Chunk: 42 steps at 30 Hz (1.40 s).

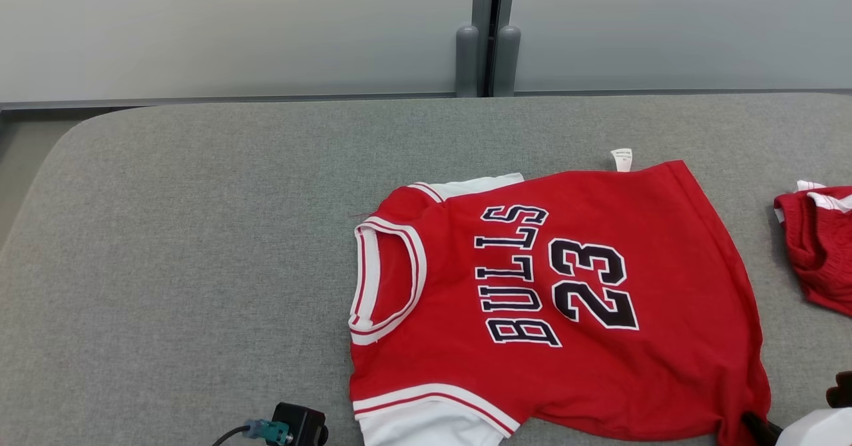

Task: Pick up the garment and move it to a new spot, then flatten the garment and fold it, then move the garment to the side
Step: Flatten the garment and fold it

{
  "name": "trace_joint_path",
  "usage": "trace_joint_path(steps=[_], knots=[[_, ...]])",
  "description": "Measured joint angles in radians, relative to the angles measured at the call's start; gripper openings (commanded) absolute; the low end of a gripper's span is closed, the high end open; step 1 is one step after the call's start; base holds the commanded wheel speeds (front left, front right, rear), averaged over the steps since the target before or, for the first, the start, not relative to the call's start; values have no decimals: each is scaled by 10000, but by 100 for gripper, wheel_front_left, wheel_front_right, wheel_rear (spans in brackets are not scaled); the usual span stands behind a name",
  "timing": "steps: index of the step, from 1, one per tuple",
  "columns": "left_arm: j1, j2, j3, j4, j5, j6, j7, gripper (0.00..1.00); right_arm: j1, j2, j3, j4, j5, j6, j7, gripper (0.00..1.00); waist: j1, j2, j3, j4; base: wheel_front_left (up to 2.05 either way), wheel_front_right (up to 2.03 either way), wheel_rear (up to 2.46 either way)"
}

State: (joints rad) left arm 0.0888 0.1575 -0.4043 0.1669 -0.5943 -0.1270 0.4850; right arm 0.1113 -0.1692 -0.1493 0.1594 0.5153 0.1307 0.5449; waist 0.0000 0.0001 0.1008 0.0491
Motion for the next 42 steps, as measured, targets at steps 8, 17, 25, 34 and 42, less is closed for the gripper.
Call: trace_joint_path(steps=[8,17,25,34,42], knots=[[306,627,324,-968,-700,-25,-520,0,4,-249,157,-725,943,0,-491,0,0,0,-100,32,0,0,0],[292,1331,1166,-3661,-807,50,-1076,0,28,-570,165,-2182,2015,0,-984,0,0,0,-28,117,0,0,0],[-2938,2059,1432,-3340,-587,23,-955,0,-2768,-1237,867,-2021,2512,0,-1417,0,0,0,878,-1,0,0,0],[-9271,2637,384,-430,-673,-35,-1076,0,-7821,-2033,1889,-40,3304,0,-1743,0,0,0,2752,-14,0,0,0],[-14494,2663,-504,2612,-554,-35,-2583,0,-12453,-1845,2677,2067,4334,-2,-2731,0,0,-1,4350,-119,0,0,0]])
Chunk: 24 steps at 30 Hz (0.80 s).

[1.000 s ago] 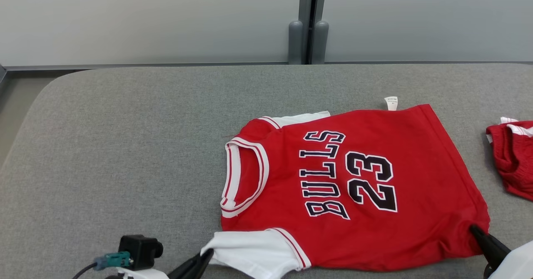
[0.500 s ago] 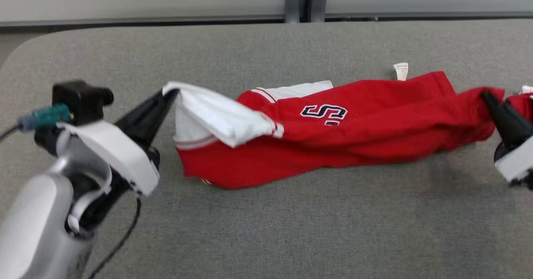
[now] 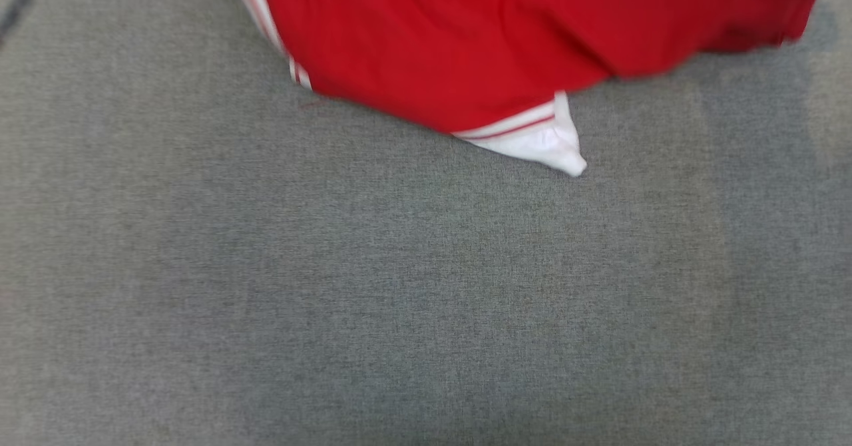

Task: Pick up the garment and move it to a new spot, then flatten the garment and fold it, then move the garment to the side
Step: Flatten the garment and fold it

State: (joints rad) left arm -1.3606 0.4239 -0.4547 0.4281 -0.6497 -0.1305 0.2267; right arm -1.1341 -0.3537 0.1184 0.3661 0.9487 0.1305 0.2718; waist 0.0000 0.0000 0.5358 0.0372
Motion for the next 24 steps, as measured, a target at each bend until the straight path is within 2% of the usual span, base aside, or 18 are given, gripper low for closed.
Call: trace_joint_path(steps=[6,11,18,24], knots=[[-2545,-81,-462,1818,359,0,-1595,0,-2340,305,794,1030,621,0,-1137,0,1,1,493,-325,0,0,0],[-4284,-255,-882,2834,518,-2,-2658,0,-3802,132,1258,1546,1024,0,-2326,0,1,1,407,-500,0,0,0],[-4644,-453,-1722,3620,-441,-2,-2794,0,-4172,-368,2416,2034,1714,0,-2543,0,1,0,162,-307,0,0,0],[-3372,-253,-2765,3722,-1636,-2,-2286,0,-3057,-688,3490,2376,2328,0,-2330,0,0,0,-21,-51,0,0,0]])
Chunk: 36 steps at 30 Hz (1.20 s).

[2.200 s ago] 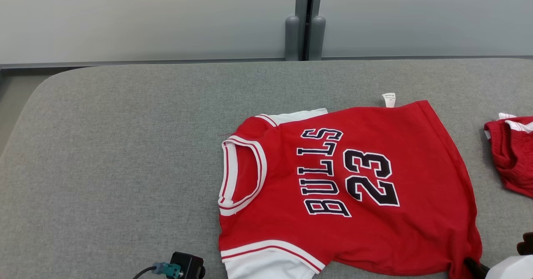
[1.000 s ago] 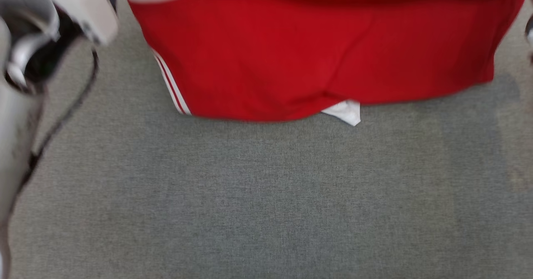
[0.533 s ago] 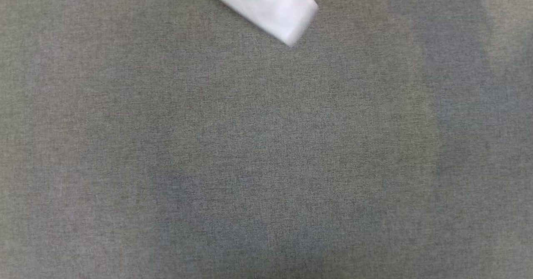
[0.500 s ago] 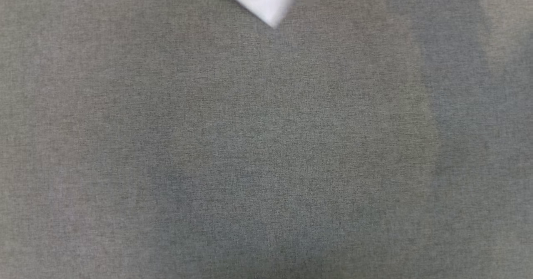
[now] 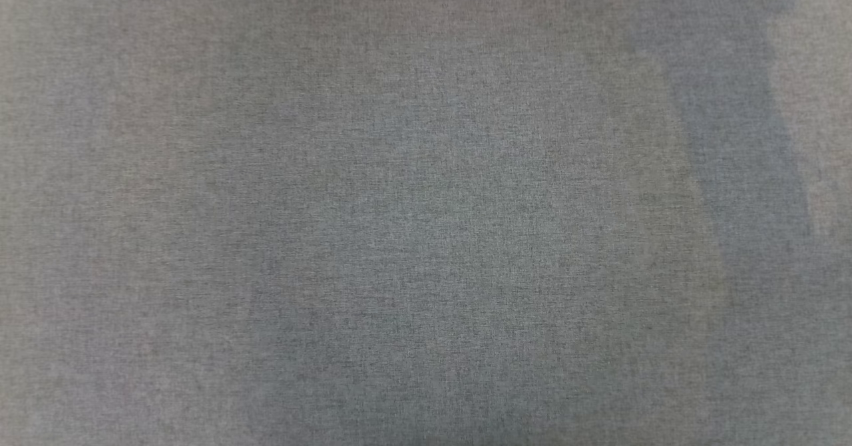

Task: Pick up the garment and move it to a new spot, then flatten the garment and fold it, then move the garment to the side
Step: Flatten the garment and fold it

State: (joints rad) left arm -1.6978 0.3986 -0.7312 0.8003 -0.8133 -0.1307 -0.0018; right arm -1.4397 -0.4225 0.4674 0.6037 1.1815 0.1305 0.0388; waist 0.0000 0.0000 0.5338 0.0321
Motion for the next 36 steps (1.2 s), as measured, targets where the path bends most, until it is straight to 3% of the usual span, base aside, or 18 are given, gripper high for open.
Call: trace_joint_path(steps=[8,14,20,25,30,36], knots=[[3015,784,-1337,-635,-1524,0,612,0,2616,-219,1427,251,895,0,259,0,1,0,-765,99,0,0,0],[5239,1707,-2274,-1814,-2355,2,1014,0,4394,-658,2604,-75,1423,2,575,0,0,0,-1641,124,0,0,0],[7444,2796,-3022,-3511,-3254,10,2123,0,5840,-1195,3488,-594,2186,2,1409,0,0,0,-2665,160,0,0,0],[8938,3845,-3582,-5549,-4025,502,3494,0,6921,-1864,4132,-1024,2625,2,2316,0,0,0,-3533,228,0,0,0],[10145,5229,-4080,-8002,-4794,1302,4671,0,7844,-2522,4581,-1595,2924,2,3037,0,0,0,-4240,272,0,0,0],[11167,6667,-4458,-10769,-5555,2153,5407,0,8957,-3634,4851,-2550,3304,2,3662,0,0,0,-4566,291,0,0,0]])
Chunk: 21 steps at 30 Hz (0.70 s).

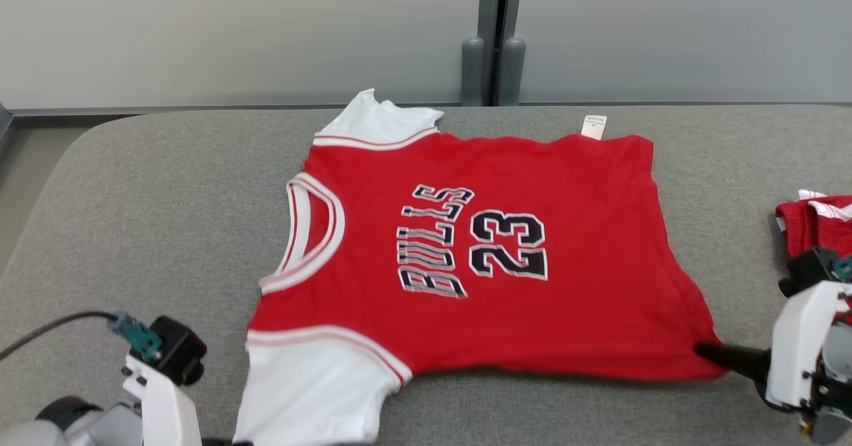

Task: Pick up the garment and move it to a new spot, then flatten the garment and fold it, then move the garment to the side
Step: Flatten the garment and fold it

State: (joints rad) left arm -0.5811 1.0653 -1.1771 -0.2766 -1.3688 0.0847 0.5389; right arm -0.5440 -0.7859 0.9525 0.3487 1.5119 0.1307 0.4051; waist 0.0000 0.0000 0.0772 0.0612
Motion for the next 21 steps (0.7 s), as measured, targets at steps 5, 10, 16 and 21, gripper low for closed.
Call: trace_joint_path(steps=[5,10,16,21], knots=[[658,1007,-249,-1801,-514,631,345,0,1083,-1312,-8,-1112,483,0,219,0,0,0,-54,-43,0,0,0],[749,1499,-111,-2280,-771,844,372,0,1364,-1801,-222,-1979,616,0,-136,0,0,0,-12,-209,0,0,0],[95,1490,328,-1975,-1160,642,922,0,998,-1774,-313,-2211,520,0,31,0,-1,0,299,-359,0,0,0],[-965,846,771,-815,-1381,217,1685,0,199,-1390,-454,-1714,512,0,506,0,0,0,775,-404,0,0,0]])
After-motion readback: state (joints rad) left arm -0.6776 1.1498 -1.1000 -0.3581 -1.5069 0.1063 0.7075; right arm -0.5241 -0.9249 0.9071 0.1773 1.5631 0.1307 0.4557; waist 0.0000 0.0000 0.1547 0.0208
